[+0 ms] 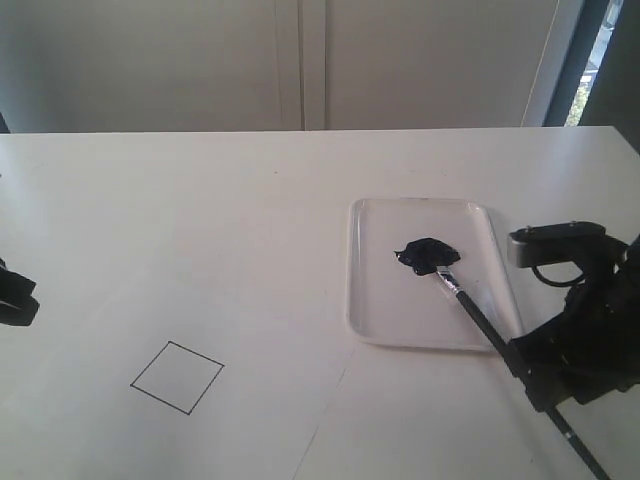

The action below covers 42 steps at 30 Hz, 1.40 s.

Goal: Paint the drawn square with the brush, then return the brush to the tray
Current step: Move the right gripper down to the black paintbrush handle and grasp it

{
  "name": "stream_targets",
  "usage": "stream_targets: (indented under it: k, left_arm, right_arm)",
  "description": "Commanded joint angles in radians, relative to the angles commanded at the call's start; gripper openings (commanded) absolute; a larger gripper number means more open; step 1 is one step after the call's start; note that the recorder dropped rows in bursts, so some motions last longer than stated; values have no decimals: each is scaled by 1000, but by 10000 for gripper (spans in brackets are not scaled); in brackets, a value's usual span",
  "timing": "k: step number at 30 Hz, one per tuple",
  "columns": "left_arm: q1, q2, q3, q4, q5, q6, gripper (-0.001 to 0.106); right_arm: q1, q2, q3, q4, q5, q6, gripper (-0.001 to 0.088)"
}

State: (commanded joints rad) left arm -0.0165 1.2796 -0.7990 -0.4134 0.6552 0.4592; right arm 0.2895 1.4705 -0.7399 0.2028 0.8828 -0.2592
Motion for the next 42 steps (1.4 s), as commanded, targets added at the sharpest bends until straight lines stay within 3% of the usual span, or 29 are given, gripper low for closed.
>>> stream_targets:
  k: [9,19,34,42]
  left_arm:
    - [0,4,0,-2,0,0,81]
    - [0,4,0,-9,0,0,81]
    - [0,4,0,-11,0,0,81]
    - [0,4,0,-11,0,0,81]
  right_arm:
    - [1,9,20,-70,-45,55,397]
    - [69,70,20,-155,-72,86,397]
    - [71,174,20,-163,-103,106,388]
    - [71,195,20,-155,-103,106,196]
